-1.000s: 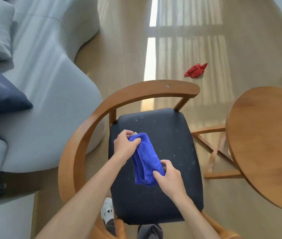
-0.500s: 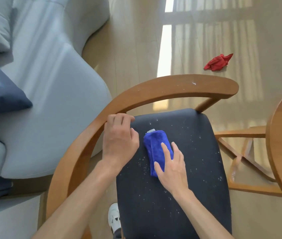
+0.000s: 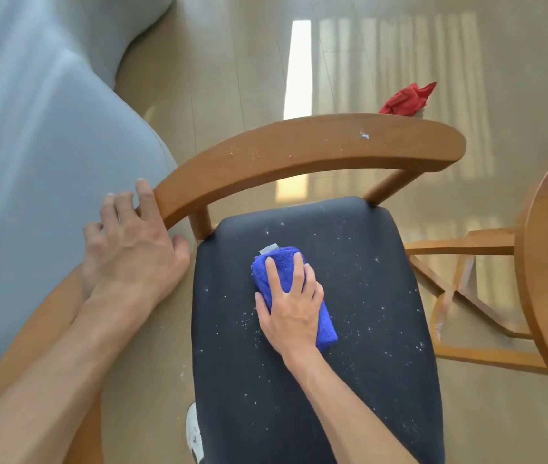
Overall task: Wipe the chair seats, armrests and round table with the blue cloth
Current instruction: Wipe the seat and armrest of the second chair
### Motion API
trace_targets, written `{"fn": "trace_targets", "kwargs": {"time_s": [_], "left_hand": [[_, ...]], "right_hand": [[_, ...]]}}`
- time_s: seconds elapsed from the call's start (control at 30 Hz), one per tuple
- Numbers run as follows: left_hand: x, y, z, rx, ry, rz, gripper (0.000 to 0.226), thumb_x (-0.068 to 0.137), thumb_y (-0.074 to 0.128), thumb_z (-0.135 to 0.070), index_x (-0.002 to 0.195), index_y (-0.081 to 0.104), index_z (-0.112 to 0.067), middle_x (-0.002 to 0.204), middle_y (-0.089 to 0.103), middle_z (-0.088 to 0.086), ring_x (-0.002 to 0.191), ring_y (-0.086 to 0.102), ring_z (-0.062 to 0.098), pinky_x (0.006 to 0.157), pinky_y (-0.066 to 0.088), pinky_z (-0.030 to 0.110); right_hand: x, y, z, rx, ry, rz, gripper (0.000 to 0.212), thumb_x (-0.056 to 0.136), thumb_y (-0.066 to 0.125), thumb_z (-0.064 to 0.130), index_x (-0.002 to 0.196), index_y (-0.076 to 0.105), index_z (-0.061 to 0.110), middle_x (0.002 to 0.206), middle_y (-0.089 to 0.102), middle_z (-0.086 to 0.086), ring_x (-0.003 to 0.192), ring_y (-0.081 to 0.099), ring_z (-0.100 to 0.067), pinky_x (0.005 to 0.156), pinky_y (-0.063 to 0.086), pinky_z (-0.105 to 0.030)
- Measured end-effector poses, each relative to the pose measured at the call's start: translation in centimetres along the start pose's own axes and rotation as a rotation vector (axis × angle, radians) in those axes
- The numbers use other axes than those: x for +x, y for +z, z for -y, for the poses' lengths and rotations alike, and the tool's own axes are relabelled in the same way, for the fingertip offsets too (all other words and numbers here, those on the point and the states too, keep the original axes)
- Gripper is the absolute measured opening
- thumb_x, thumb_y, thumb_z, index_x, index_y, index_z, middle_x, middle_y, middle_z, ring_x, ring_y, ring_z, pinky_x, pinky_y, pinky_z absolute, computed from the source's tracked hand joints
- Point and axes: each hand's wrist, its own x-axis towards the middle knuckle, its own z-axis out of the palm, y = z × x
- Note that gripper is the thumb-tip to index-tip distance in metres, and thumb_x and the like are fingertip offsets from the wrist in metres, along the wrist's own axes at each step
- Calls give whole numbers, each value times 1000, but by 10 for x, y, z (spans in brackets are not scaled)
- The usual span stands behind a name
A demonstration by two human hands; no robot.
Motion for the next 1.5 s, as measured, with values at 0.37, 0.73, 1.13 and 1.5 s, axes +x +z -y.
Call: {"fn": "trace_targets", "kwargs": {"time_s": [0.37, 0.73, 1.13, 1.5], "left_hand": [[0, 14, -5, -20, -22, -136, 65, 93, 43, -37, 142, 24, 1, 125, 46, 29, 108, 47, 45, 85, 38, 51], [-2, 20, -2, -21, -4, -286, 55, 90, 49, -34, 128, 33, 1, 104, 51, 35, 86, 53, 51, 72, 42, 55], [-1, 26, -4, -48, -22, -324, 51, 89, 50, -31, 122, 37, 5, 96, 48, 35, 80, 52, 50, 68, 43, 54], [-2, 23, -5, -26, -9, -271, 55, 90, 50, -30, 129, 36, 7, 101, 51, 34, 84, 53, 50, 69, 41, 51]], "right_hand": [[-15, 0, 11, 90, -28, -77, 56, 64, 72, 13, 119, 66, 23, 124, 59, -18, 93, 59, -38, 65, 44, -39], [-88, 25, -20, 108, -689, -66, 52, 79, 47, 5, 125, 54, 28, 126, 48, -15, 86, 53, -36, 69, 42, -40], [87, -35, -169, 27, 92, -201, 51, 88, 60, 31, 138, 49, 22, 131, 47, -21, 101, 50, -44, 83, 44, -50], [-161, 27, 13, 219, -645, -9, 27, 82, 54, 6, 96, 66, 24, 99, 53, -13, 60, 40, -23, 52, 35, -32]]}}
